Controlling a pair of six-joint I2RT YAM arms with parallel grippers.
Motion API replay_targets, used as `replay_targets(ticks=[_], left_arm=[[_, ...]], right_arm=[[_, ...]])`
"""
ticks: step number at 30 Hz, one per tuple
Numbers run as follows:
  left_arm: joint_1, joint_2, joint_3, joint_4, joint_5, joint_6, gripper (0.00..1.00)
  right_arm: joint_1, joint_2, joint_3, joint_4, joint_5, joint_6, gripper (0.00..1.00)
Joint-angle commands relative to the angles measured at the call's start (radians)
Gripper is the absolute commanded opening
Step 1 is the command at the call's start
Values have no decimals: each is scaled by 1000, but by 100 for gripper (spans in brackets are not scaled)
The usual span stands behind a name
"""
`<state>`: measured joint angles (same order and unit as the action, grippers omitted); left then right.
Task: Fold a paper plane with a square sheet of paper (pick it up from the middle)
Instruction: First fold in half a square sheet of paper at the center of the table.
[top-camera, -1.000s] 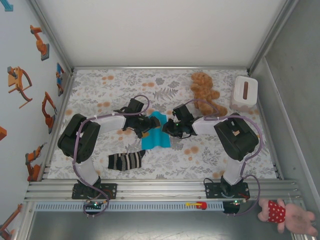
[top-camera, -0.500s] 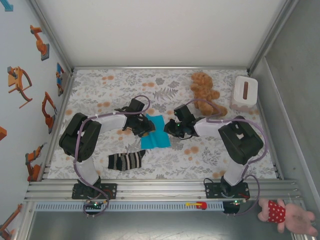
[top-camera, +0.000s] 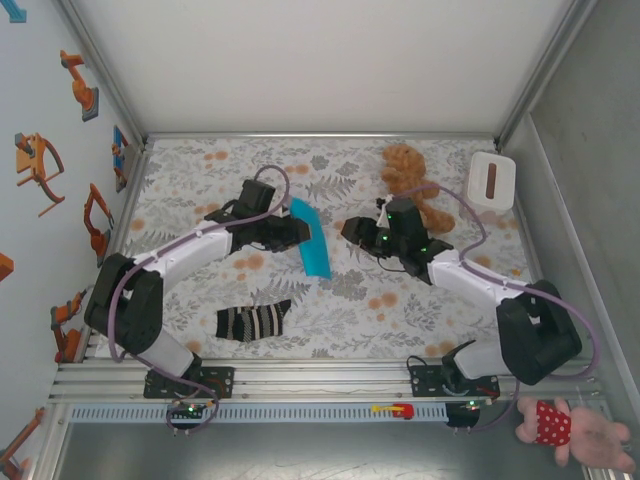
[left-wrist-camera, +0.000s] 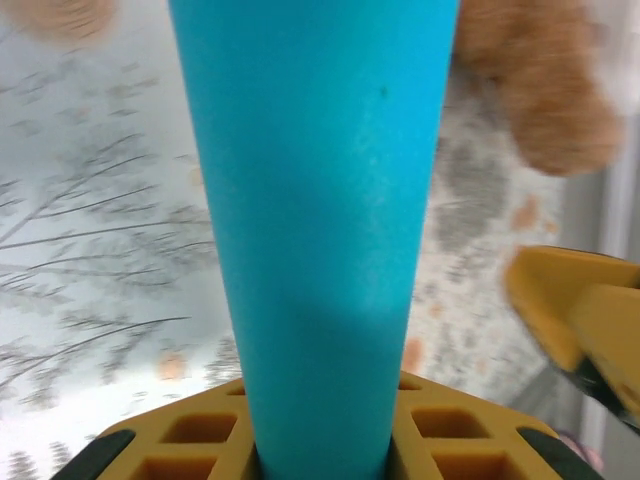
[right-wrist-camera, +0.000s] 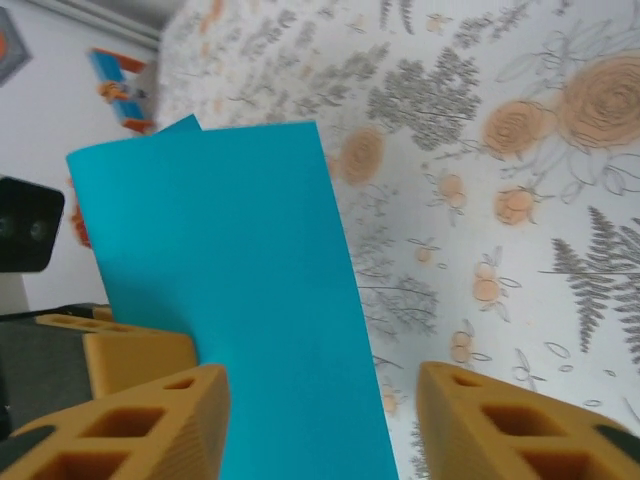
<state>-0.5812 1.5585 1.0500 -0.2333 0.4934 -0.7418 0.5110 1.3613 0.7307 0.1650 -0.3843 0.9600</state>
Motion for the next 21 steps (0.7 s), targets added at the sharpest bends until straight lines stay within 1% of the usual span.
replay_targets(ticks=[1,6,10,15,17,21], left_arm=[[15,-28,46,26,158,45,29],[52,-35,88,83,297,26,29],[78,-24,106,133,394,6,28],[90,-26,115,138,423,5,29],[96,-25,123,122,424,12,29],[102,-16,129,88,421,30,28]], right_arm=[[-32,-40,-16,169,-135,50,57],[-91,-45,-12,275,-236,104,66],[-113,-22,9,269,-278,84,70],[-126,54,51,298,-371,84,70],[-126,79,57,346,-408,101,70],[-126,110,57,456,-482,142,66]])
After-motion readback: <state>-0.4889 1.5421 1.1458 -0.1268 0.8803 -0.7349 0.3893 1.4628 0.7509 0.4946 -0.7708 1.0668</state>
